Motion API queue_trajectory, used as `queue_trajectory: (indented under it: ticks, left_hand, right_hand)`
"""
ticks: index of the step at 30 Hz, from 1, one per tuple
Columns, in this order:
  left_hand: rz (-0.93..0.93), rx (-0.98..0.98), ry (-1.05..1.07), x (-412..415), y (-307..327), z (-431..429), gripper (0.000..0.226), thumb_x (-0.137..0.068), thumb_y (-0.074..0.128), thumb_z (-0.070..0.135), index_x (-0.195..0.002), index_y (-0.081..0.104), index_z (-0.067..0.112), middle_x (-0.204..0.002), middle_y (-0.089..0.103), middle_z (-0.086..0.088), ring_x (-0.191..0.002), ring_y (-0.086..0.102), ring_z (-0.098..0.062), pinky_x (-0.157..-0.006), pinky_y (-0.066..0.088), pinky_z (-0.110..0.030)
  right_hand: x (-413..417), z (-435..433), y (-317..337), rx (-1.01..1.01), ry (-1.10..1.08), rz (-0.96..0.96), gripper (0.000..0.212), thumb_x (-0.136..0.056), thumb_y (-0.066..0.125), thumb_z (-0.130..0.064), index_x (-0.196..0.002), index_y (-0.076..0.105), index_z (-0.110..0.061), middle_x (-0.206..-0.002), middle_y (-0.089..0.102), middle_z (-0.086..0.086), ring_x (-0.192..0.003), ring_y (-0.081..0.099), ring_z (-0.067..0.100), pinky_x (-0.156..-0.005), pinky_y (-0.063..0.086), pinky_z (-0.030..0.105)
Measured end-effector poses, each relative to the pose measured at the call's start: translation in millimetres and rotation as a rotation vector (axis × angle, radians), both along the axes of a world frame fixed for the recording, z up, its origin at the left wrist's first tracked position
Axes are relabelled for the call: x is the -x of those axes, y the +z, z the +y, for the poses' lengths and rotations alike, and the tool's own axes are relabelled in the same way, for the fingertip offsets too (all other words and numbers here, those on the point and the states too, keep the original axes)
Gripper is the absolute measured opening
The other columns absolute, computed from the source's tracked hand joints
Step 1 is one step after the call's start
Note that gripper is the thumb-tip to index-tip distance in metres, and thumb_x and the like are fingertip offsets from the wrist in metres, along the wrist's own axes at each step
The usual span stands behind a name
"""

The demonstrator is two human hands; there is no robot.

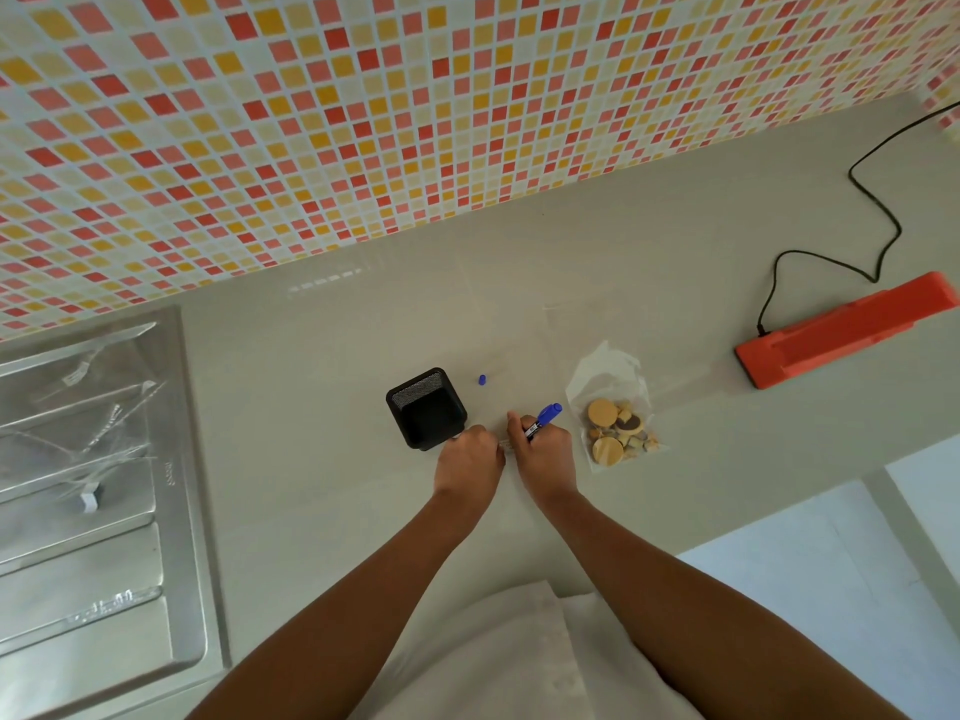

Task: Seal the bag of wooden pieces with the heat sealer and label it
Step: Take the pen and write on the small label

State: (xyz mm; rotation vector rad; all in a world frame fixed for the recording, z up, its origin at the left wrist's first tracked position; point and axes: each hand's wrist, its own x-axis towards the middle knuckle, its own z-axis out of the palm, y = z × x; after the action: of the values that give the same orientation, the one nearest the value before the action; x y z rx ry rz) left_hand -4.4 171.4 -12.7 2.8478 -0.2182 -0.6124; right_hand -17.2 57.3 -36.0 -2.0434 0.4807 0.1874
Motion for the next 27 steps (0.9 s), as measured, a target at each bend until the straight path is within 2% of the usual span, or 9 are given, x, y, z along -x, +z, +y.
queue_trajectory:
  ticks: [7,12,17,24,27]
  left_hand:
    - [-0.001,0.012,0.004,2.0,-1.5,-0.2,0.025,-0.102,0.046,0.023,-0.103,0.068,0.011,-0.102,0.065,-0.008,-0.087,0.065,-0.02,-0.072,0.05,-0.027]
    - [-0.008,0.023,0.007,1.3,-0.7,-0.6,0.026,-0.101,0.046,0.023,-0.101,0.068,0.01,-0.102,0.064,-0.009,-0.09,0.065,-0.025,-0.075,0.05,-0.03]
    - [-0.012,0.021,-0.003,2.1,-1.1,0.1,0.025,-0.101,0.046,0.024,-0.1,0.067,0.011,-0.101,0.064,-0.008,-0.089,0.065,-0.023,-0.074,0.05,-0.029]
    - [-0.02,0.01,-0.035,3.8,0.5,-0.8,0.022,-0.101,0.047,0.019,-0.104,0.067,0.011,-0.104,0.063,-0.008,-0.089,0.066,-0.023,-0.075,0.05,-0.029]
    - [-0.026,0.034,-0.027,5.5,1.4,-1.4,0.019,-0.099,0.048,0.015,-0.105,0.065,0.011,-0.106,0.062,-0.008,-0.088,0.065,-0.024,-0.076,0.05,-0.03]
  right_hand:
    - [0.6,0.1,1.0,-0.006,-0.01,0.018,0.046,-0.102,0.054,-0.031,-0.064,0.054,-0.006,-0.056,0.052,0.007,-0.052,0.046,0.018,-0.054,0.04,0.04]
    - [0.1,0.2,2.3,-0.006,-0.032,0.014,0.048,-0.102,0.055,-0.03,-0.057,0.043,-0.018,-0.052,0.045,-0.002,-0.047,0.04,0.011,-0.048,0.029,0.021]
    - [-0.3,0.7,1.4,-0.022,-0.047,0.038,0.045,-0.102,0.053,-0.033,-0.062,0.049,-0.014,-0.055,0.05,0.001,-0.05,0.044,0.014,-0.051,0.035,0.027]
    - [1.5,-1.7,5.9,0.005,-0.066,0.017,0.047,-0.103,0.053,-0.03,-0.058,0.044,-0.022,-0.053,0.046,-0.004,-0.046,0.041,0.008,-0.047,0.033,0.018]
    - [0.8,-2.0,6.6,-0.002,-0.104,0.001,0.047,-0.103,0.052,-0.03,-0.057,0.044,-0.02,-0.052,0.047,-0.001,-0.047,0.04,0.009,-0.05,0.035,0.026]
